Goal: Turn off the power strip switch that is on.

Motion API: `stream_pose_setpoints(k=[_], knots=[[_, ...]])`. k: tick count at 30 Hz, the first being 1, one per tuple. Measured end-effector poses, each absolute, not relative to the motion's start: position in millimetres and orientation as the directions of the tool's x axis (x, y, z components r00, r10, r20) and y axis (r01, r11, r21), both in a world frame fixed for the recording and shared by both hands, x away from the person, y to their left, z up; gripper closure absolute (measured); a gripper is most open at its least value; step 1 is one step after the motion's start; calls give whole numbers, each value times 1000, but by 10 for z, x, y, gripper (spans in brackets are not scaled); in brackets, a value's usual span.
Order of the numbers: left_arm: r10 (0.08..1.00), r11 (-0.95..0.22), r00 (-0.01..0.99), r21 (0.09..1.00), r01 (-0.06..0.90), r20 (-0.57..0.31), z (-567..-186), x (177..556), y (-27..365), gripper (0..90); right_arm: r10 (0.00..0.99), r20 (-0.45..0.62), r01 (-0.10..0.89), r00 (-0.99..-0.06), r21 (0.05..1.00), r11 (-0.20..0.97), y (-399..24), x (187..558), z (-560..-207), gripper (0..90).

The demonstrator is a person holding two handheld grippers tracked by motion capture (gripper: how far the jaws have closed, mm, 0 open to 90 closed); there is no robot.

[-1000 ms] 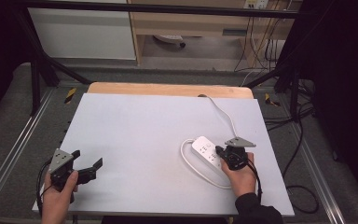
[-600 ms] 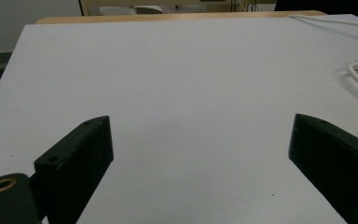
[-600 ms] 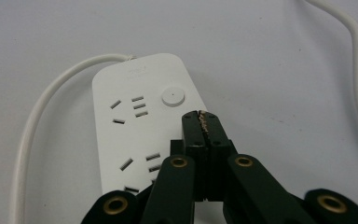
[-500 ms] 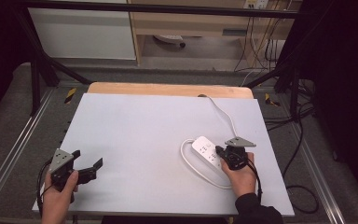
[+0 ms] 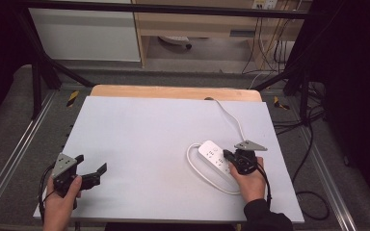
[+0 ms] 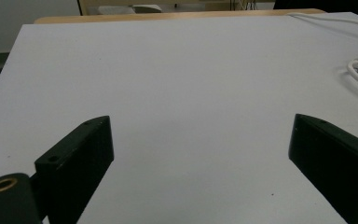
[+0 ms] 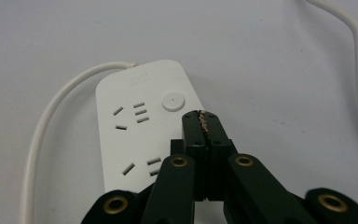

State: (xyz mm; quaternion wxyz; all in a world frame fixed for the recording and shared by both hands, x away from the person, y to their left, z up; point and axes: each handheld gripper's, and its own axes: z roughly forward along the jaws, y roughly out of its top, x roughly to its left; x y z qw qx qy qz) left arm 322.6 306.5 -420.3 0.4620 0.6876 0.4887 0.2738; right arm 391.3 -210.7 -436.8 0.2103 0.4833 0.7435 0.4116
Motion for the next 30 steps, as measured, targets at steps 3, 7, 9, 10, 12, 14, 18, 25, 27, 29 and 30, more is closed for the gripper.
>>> stream_pose_setpoints(k=[3,7,9,10,12,14,18,25,27,29,30], knots=[[925,-98,373,902,421,-74,-4202,3225,3068,63,890,96,548,-445,816,186,-2122,3915,-4366,900],[924,-96,374,902,421,-77,-4204,3227,3063,63,888,100,547,-448,817,184,-2120,3913,-4365,879],[924,-97,375,902,421,-76,-4205,3228,3060,63,890,99,545,-446,819,182,-2118,3910,-4357,881],[924,-97,375,901,422,-76,-4206,3228,3060,63,889,94,538,-448,822,185,-2118,3912,-4352,881],[924,-98,374,901,423,-75,-4207,3229,3059,63,889,93,532,-448,827,181,-2112,3911,-4339,876],[924,-99,375,900,424,-74,-4207,3228,3059,63,888,92,527,-449,831,180,-2100,3904,-4321,863],[925,-99,373,900,425,-74,-4209,3227,3059,63,886,86,512,-455,839,182,-2085,3895,-4291,820],[924,-95,374,899,428,-80,-4213,3232,3061,63,886,90,484,-455,860,161,-2105,3890,-4237,714],[924,-91,374,899,428,-84,-4212,3233,3061,64,888,92,475,-450,867,150,-2118,3892,-4219,672],[923,-94,375,898,430,-83,-4212,3229,3064,63,887,104,463,-450,876,132,-2140,3891,-4190,637],[923,-96,376,897,431,-81,-4213,3229,3066,63,887,104,458,-450,880,129,-2153,3889,-4175,615]])
